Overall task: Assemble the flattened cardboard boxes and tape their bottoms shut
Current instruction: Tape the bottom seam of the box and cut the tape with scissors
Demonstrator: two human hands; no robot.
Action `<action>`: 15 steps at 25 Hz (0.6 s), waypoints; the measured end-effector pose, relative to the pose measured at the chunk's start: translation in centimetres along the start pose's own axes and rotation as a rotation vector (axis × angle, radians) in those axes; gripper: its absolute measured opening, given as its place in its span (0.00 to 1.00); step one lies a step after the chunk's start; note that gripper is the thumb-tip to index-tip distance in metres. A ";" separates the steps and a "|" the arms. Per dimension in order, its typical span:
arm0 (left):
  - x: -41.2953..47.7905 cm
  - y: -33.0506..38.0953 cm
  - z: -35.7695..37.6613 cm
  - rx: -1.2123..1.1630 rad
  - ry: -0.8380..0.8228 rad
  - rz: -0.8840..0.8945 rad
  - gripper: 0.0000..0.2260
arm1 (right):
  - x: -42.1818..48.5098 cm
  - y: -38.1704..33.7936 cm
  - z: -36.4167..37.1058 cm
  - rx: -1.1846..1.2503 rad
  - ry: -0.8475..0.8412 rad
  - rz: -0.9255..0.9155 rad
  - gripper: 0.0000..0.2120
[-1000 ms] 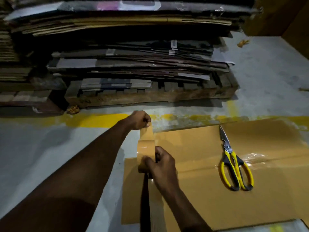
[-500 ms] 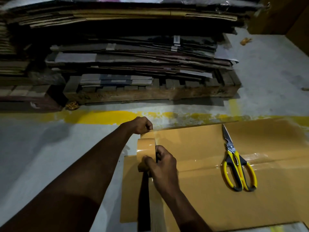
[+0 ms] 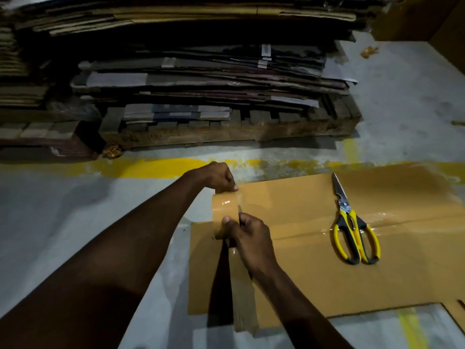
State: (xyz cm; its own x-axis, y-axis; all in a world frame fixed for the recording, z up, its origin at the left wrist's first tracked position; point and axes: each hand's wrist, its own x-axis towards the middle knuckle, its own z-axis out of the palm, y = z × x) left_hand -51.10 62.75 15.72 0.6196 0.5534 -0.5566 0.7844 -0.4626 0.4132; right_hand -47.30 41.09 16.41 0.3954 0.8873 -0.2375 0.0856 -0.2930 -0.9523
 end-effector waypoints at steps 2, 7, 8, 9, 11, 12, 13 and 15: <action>-0.3 0.0 0.8 0.014 0.064 -0.017 0.11 | -0.8 -0.1 -0.8 -0.046 -0.036 0.021 0.16; -1.2 1.4 1.1 0.106 0.182 -0.103 0.11 | -5.9 0.9 -1.7 -0.025 -0.122 0.108 0.20; -1.5 2.0 1.2 0.137 0.237 -0.137 0.10 | -6.8 1.0 -2.0 0.018 -0.166 0.138 0.15; -1.9 2.4 1.5 0.169 0.306 -0.163 0.10 | -7.5 1.2 -2.3 0.044 -0.212 0.152 0.10; -2.7 2.9 2.4 0.215 0.441 -0.157 0.08 | -7.9 1.2 -2.8 -0.010 -0.236 0.110 0.07; -3.0 2.8 3.0 0.200 0.472 -0.142 0.07 | -7.9 1.2 -2.8 -0.047 -0.233 0.085 0.10; -3.2 2.5 3.5 0.160 0.484 -0.146 0.08 | -7.9 1.2 -2.7 -0.083 -0.229 0.067 0.16; -3.3 1.7 4.3 0.048 0.496 -0.210 0.10 | -8.2 1.2 -2.4 -0.155 -0.234 0.046 0.24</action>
State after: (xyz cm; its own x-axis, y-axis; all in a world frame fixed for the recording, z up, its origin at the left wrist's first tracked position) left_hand -51.93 57.10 15.20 0.3979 0.8926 -0.2119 0.8978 -0.3314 0.2900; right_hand -48.23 32.62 17.71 0.1816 0.9248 -0.3344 0.2181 -0.3695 -0.9033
